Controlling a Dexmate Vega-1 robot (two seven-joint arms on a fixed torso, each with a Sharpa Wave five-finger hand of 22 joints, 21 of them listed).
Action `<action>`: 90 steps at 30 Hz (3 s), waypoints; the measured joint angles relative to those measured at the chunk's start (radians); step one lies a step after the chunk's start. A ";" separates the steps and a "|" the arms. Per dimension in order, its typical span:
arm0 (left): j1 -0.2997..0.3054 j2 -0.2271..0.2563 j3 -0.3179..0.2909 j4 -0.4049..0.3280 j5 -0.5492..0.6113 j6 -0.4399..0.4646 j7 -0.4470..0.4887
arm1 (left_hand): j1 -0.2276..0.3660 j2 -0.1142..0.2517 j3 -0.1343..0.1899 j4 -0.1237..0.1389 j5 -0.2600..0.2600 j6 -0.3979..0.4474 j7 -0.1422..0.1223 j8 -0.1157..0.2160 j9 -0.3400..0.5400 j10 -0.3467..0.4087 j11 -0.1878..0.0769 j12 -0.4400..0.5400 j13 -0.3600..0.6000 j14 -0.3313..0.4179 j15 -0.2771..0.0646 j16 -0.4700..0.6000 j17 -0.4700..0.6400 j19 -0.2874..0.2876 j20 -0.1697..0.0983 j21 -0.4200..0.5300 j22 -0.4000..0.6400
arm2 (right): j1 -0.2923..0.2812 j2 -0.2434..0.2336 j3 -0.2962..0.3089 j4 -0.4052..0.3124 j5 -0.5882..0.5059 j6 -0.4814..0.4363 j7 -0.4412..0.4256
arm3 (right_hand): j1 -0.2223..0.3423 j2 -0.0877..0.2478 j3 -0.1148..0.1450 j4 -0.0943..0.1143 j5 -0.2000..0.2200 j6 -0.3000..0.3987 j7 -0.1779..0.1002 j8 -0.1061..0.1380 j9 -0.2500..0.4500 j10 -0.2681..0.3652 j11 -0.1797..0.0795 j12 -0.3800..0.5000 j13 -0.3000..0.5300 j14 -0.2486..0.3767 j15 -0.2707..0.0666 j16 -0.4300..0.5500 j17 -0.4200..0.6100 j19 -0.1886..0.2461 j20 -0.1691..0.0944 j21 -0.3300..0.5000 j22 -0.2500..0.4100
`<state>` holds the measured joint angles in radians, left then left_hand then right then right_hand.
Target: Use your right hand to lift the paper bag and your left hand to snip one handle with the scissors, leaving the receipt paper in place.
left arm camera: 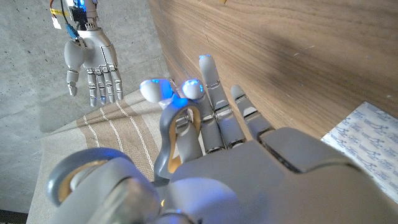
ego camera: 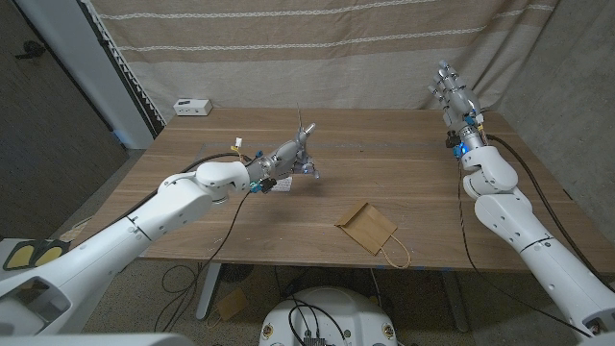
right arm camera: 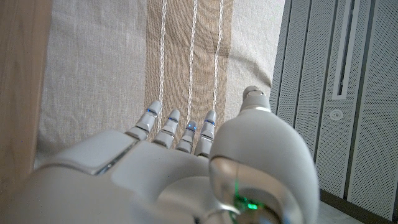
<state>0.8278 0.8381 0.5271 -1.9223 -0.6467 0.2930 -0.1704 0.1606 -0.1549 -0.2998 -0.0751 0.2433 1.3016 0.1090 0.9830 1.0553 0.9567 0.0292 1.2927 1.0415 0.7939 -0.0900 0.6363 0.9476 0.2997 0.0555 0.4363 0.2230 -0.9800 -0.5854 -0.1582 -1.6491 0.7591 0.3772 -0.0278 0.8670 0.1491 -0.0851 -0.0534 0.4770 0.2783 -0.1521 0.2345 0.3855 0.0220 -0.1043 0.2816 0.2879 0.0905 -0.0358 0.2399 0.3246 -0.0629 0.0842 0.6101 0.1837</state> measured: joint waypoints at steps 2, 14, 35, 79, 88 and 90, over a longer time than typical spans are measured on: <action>0.002 0.006 -0.003 -0.005 -0.002 0.003 0.000 | 0.000 0.000 0.004 -0.004 0.001 0.000 0.000 0.000 0.000 0.000 0.000 0.000 0.000 0.000 0.000 0.000 -0.003 0.000 0.000 -0.004 0.000 | 0.000 0.000 -0.001 0.001 0.000 -0.002 0.001 | -0.005 0.005 0.000 0.000 0.000 0.000 0.000 0.000 0.000 -0.001 -0.001 0.000 0.000 0.000 0.000 0.000 0.000 -0.002 0.002 0.000 0.000; 0.020 0.032 -0.021 -0.026 -0.016 0.015 0.010 | 0.000 0.000 0.004 -0.004 0.012 0.000 0.000 0.000 -0.018 0.000 0.000 -0.010 -0.013 -0.007 0.004 0.011 -0.009 0.000 0.000 -0.015 0.000 | 0.001 -0.010 -0.015 0.006 -0.002 -0.018 0.011 | -0.009 0.001 -0.004 0.004 0.000 -0.004 0.004 0.000 0.000 0.003 -0.005 0.000 -0.005 -0.036 0.000 -0.008 0.000 -0.011 0.003 -0.011 0.000; 0.056 0.064 -0.049 -0.059 -0.034 0.016 0.035 | -0.005 -0.005 0.010 -0.010 0.027 -0.002 0.002 0.000 -0.027 0.013 0.002 0.010 0.020 -0.012 0.003 0.061 0.020 0.004 -0.004 -0.034 0.003 | 0.009 -0.043 -0.038 0.003 -0.031 -0.041 0.034 | -0.022 -0.004 -0.016 0.009 -0.004 -0.004 0.004 0.000 -0.010 0.030 -0.003 0.015 -0.005 -0.095 0.002 -0.029 -0.005 -0.030 -0.002 -0.030 0.000; 0.142 0.148 -0.131 -0.129 -0.097 0.050 0.106 | -0.008 -0.008 0.012 -0.012 0.038 -0.003 0.003 0.041 -0.023 0.009 0.004 0.053 0.091 -0.031 0.008 0.115 0.023 0.004 -0.004 -0.070 0.007 | -0.082 -0.127 -0.033 -0.074 -0.171 -0.048 -0.036 | -0.088 -0.070 -0.075 0.016 0.008 -0.063 0.005 -0.022 -0.035 0.107 -0.033 0.048 -0.009 -0.069 0.005 -0.014 -0.019 -0.024 0.000 -0.053 0.000; 0.169 0.165 -0.155 -0.140 -0.106 0.042 0.122 | -0.007 -0.008 0.012 -0.012 0.042 -0.004 0.003 0.041 -0.030 0.011 0.003 0.053 0.091 -0.035 0.011 0.122 0.015 0.013 -0.005 -0.071 0.012 | -0.090 -0.141 -0.041 -0.089 -0.198 -0.072 -0.042 | -0.088 -0.070 -0.079 0.012 0.011 -0.055 0.005 -0.022 -0.038 0.118 -0.044 0.052 -0.011 -0.064 0.000 -0.014 -0.018 -0.024 0.000 -0.061 0.000; 0.172 0.166 -0.157 -0.141 -0.107 0.041 0.124 | -0.005 -0.011 0.012 -0.012 0.042 -0.004 0.003 0.041 -0.029 0.011 0.003 0.053 0.090 -0.035 0.011 0.127 0.015 0.013 -0.005 -0.071 0.012 | -0.091 -0.145 -0.044 -0.093 -0.204 -0.078 -0.042 | -0.088 -0.070 -0.079 0.012 0.011 -0.055 0.006 -0.022 -0.038 0.118 -0.044 0.052 -0.014 -0.064 0.000 -0.014 -0.018 -0.024 0.000 -0.061 0.000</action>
<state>0.9994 1.0041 0.3697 -2.0634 -0.7542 0.3338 -0.0461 0.1557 -0.1659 -0.2878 -0.0871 0.2850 1.2981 0.1124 1.0239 1.0259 0.9672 0.0318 1.3453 1.1319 0.7587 -0.0787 0.7629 0.9629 0.3128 0.0500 0.3656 0.2350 -1.0711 -0.7308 -0.2017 -1.7419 0.5551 0.2994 -0.0701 0.7792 0.0792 -0.1639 -0.0412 0.4884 0.2235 -0.1465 0.2121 0.3478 0.1396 -0.1484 0.3332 0.2737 0.0269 -0.0358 0.2262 0.3062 -0.0874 0.0841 0.5495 0.1837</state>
